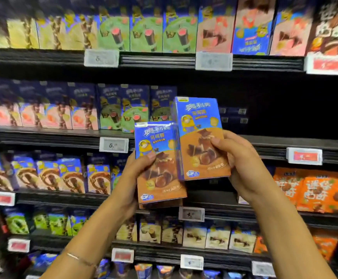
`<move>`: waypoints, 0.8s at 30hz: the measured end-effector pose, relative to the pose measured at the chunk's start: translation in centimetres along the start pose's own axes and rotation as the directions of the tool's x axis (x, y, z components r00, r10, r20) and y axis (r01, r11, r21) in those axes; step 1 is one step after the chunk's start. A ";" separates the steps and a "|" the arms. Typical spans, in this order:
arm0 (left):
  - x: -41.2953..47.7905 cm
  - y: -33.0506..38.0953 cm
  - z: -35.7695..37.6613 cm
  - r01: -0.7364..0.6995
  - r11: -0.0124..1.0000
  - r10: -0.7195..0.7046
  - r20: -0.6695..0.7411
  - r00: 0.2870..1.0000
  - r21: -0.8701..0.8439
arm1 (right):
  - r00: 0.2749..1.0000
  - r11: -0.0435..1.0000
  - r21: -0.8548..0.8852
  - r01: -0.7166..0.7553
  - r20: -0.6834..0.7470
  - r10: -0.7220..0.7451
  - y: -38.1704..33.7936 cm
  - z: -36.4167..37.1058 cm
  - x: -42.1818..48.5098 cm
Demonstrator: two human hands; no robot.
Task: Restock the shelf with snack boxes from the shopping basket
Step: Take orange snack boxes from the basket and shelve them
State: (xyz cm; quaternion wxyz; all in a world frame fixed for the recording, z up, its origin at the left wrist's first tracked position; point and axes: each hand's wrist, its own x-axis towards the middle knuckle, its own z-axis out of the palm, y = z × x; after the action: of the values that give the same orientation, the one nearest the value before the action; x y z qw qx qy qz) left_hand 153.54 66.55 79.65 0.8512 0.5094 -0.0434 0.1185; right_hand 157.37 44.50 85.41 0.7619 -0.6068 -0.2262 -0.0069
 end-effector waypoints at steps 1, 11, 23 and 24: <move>0.3 0.4 0.0 -0.009 1.000 0.009 0.002 1.000 -0.007 | 1.000 1.000 0.013 0.005 -0.007 -0.005 -0.3 -0.2 0.6; 3.2 4.6 1.0 -0.201 0.980 0.201 0.076 0.977 -0.007 | 0.970 0.975 -0.213 0.069 -0.212 -0.115 -0.1 -3.4 9.8; 5.6 5.7 2.8 -0.275 0.961 0.277 0.066 0.959 -0.026 | 0.965 0.584 -0.803 -0.123 -0.234 -0.118 3.6 -4.7 21.0; 5.8 5.6 2.7 -0.274 0.961 0.275 0.066 0.959 -0.028 | 0.971 0.545 -0.826 -0.140 -0.222 -0.087 3.6 -4.6 21.5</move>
State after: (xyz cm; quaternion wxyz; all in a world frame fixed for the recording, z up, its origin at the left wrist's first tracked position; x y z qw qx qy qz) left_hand 157.90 67.60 86.88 0.8292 0.4944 -0.1442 0.2171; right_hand 179.21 46.86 88.98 0.4015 -0.8942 -0.0935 -0.1745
